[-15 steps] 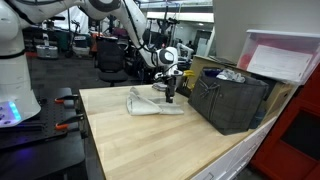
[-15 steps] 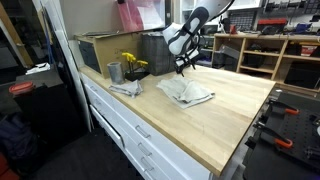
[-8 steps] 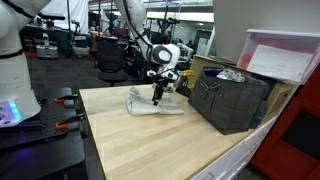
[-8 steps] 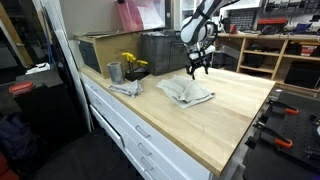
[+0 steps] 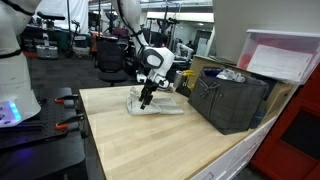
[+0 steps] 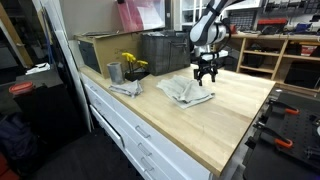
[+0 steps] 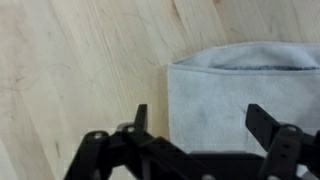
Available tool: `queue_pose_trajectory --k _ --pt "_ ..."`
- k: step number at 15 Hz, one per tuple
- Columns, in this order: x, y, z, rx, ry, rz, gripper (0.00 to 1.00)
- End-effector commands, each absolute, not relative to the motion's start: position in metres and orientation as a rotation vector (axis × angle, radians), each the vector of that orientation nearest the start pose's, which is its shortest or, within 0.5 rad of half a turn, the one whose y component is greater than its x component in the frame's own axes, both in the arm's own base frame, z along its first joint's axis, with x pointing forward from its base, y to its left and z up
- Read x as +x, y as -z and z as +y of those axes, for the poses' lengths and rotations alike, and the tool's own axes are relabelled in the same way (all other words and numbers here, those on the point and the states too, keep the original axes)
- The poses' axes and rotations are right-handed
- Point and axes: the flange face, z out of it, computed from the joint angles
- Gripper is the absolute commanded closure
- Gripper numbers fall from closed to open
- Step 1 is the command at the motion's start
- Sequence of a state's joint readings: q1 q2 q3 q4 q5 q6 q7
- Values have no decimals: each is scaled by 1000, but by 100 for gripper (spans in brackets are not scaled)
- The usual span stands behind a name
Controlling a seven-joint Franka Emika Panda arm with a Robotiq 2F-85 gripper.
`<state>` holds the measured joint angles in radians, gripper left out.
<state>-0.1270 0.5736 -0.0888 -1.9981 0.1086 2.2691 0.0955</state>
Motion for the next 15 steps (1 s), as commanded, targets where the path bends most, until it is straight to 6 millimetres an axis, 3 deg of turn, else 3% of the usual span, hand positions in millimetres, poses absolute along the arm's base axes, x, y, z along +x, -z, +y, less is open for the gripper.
queue_pose_trajectory --k 1,5,15 --pt "536 -129 -103 -3048 -448 481 0" --pt "526 -119 -97 -3064 -429 484 0" --pt "510 -102 -122 -2888 -474 554 0"
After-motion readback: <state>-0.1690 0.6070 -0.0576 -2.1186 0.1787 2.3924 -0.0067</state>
